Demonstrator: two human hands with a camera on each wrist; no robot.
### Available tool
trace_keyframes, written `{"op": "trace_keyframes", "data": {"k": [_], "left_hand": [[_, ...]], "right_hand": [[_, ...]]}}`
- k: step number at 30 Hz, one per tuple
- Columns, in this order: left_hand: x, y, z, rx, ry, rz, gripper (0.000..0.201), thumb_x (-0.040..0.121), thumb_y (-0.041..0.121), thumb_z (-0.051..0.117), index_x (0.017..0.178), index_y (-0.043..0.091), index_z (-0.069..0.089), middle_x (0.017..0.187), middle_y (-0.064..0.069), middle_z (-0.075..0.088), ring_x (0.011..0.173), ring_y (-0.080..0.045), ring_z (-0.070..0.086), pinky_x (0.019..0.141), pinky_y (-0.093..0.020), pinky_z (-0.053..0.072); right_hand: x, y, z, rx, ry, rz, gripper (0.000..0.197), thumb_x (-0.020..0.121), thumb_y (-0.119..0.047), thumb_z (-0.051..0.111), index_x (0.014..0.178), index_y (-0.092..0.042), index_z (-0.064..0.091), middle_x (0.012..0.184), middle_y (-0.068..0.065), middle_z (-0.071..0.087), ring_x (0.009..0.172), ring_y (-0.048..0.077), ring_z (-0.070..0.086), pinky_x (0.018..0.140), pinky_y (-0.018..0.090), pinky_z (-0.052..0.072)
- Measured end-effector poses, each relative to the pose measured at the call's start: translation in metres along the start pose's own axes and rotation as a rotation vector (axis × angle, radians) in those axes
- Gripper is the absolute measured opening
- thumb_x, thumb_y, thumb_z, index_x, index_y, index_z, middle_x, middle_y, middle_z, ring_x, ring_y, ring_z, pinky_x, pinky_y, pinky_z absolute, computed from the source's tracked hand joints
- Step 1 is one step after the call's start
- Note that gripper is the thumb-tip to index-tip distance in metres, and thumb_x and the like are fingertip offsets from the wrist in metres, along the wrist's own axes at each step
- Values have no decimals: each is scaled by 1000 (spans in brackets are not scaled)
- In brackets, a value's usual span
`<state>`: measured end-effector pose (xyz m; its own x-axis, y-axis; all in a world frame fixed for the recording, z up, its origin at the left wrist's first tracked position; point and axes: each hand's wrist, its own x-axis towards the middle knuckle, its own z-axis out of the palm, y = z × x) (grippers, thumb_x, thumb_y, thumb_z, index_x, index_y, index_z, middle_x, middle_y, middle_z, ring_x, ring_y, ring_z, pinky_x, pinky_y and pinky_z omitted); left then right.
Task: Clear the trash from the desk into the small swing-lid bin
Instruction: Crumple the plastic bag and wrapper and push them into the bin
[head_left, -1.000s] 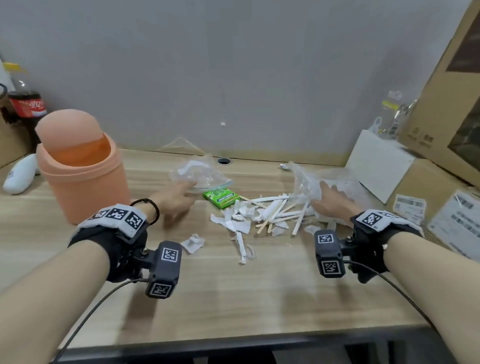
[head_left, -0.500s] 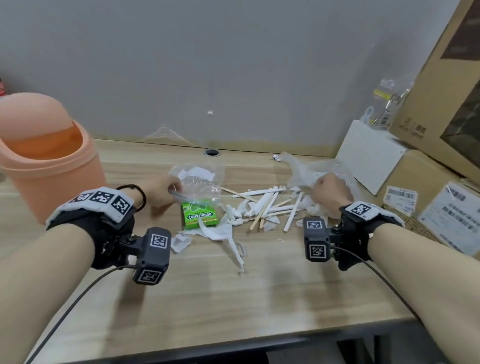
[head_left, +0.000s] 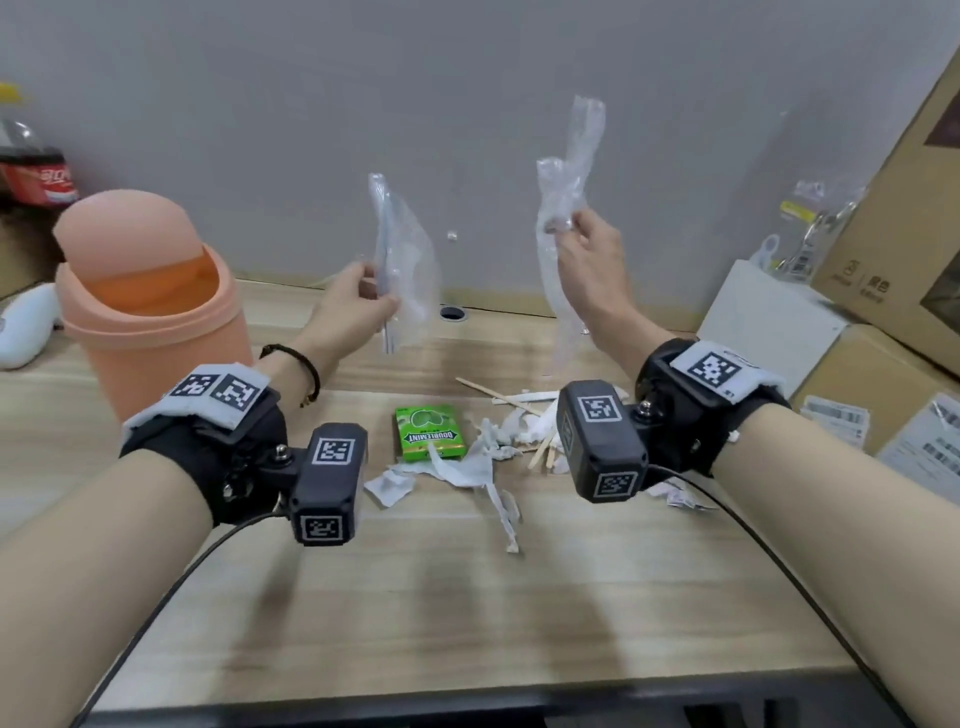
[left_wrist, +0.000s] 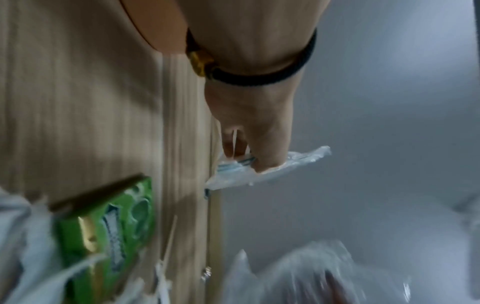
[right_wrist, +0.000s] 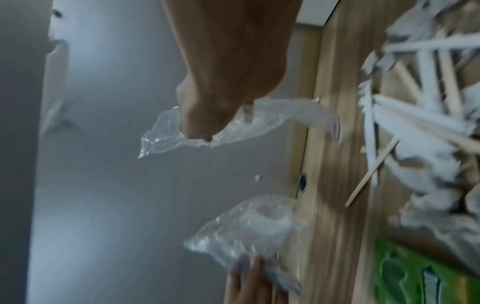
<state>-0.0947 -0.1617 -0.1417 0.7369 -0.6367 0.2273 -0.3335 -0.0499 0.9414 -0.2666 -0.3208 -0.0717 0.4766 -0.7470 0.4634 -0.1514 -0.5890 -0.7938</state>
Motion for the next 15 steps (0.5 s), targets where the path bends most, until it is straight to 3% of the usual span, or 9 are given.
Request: {"op": "trace_keyframes", "data": {"k": [3,5,7,9,10,11,13,15], "left_hand": [[-8,21,1,-210,-31,1,19,86,8,57,101,20,55,104,-8,62,104,-25,64,92,-45,54],[-17,35,0,-340,-63,37,20,85,3,54,101,16,56,99,-5,62,94,-20,66,83,-38,55],[-25,45,-3,-428,-124,91,27,83,4,50,106,13,59,90,0,64,79,-14,64,71,-32,53],[-32,48,-8,-485,-168,114,20,91,14,44,92,16,64,75,6,66,70,-12,64,65,-30,54],[-33,47,-12,-534,-171,78,27,98,20,41,83,18,63,71,6,66,69,-13,65,66,-31,54],[-34,45,-15,-598,-165,35,35,102,22,37,78,19,63,71,5,66,71,-14,65,68,-33,54],[-35,38,-21,-693,-110,-43,44,104,21,34,73,19,64,67,6,64,68,-11,64,65,-29,53],[-39,31,-25,-650,-72,-107,43,106,20,29,76,20,60,54,12,63,53,-2,63,53,-20,51]], "right_hand": [[-12,-36,24,137,-185,-74,17,97,-19,45,89,-20,59,89,-10,56,87,9,51,80,28,39],[-23,-56,36,233,-387,-111,17,98,-19,46,93,-17,62,96,-8,56,88,4,51,81,24,40],[-33,-67,47,305,-651,-84,26,102,-32,42,100,-21,65,111,-13,55,103,-4,52,95,22,39],[-41,-70,56,327,-852,-41,41,102,-48,31,104,-33,69,129,-22,46,135,1,35,115,42,20],[-43,-70,59,331,-892,-45,45,102,-50,27,107,-35,70,133,-23,44,141,5,27,116,49,14],[-44,-70,62,326,-886,-53,45,103,-48,27,111,-35,69,135,-23,44,142,5,27,115,49,15],[-46,-70,68,296,-783,-72,33,103,-38,37,121,-27,63,136,-16,50,131,2,41,109,39,28],[-46,-67,72,264,-657,-80,33,98,-32,55,128,-20,52,137,-9,49,123,2,48,105,35,41]]}}
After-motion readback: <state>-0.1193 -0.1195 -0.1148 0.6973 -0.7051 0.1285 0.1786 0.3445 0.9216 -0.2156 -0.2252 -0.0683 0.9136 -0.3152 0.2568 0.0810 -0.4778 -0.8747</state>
